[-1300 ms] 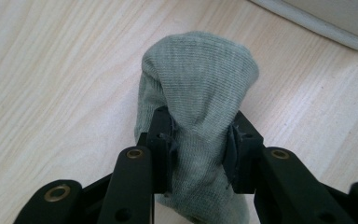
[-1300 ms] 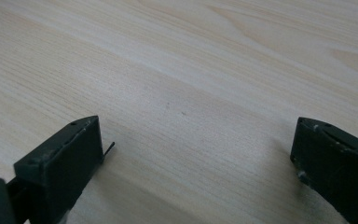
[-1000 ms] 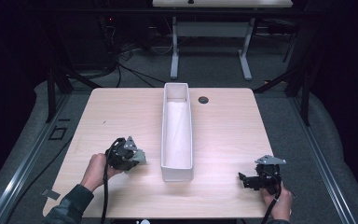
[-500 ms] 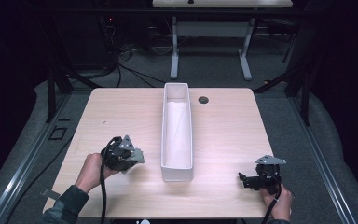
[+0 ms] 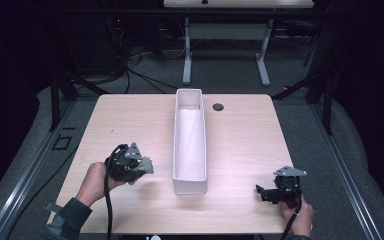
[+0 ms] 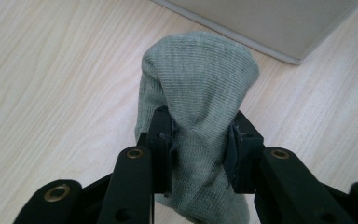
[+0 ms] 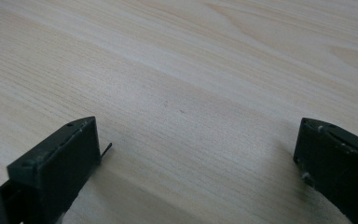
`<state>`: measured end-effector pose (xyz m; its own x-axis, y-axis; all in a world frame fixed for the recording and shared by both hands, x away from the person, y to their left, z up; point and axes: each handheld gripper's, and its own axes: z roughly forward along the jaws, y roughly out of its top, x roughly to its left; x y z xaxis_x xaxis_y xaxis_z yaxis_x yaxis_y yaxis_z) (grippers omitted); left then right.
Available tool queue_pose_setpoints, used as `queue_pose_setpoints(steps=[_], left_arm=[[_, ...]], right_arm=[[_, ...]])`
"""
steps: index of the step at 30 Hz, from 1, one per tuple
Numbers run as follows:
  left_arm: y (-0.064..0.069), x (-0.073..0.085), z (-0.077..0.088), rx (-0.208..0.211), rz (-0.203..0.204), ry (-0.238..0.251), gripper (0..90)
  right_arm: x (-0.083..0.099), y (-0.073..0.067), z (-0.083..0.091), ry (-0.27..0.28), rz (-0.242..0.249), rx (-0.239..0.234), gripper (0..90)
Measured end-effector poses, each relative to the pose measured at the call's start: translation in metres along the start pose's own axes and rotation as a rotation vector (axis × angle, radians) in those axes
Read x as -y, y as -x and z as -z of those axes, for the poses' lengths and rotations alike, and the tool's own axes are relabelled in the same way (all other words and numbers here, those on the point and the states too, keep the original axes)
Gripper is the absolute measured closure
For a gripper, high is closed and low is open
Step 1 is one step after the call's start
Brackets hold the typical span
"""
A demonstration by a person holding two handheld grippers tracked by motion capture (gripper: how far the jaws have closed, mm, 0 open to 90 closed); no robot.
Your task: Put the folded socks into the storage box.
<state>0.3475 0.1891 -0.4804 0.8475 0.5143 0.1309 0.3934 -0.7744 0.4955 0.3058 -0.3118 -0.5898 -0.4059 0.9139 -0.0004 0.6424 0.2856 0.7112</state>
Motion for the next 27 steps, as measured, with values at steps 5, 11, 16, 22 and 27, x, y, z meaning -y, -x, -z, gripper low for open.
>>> queue_pose_setpoints(steps=[5, 11, 16, 22, 27], left_arm=[[-0.001, -0.004, 0.009, -0.002, -0.003, 0.005, 67.5], [-0.002, -0.008, 0.019, -0.006, -0.012, 0.008, 67.5], [-0.003, -0.012, 0.027, -0.011, -0.019, 0.009, 67.5], [-0.004, -0.016, 0.035, -0.009, -0.026, 0.008, 67.5], [-0.005, -0.021, 0.043, -0.011, -0.032, 0.01, 67.5]], right_arm=[[0.0, 0.0, 0.0, 0.0, 0.0, 0.0, 0.0], [0.0, 0.0, 0.0, 0.0, -0.001, -0.001, 0.0], [0.0, 0.0, 0.0, 0.0, 0.0, 0.0, 0.0], [0.0, 0.0, 0.0, 0.0, 0.0, 0.0, 0.0], [0.0, 0.0, 0.0, 0.0, -0.001, -0.001, 0.0]])
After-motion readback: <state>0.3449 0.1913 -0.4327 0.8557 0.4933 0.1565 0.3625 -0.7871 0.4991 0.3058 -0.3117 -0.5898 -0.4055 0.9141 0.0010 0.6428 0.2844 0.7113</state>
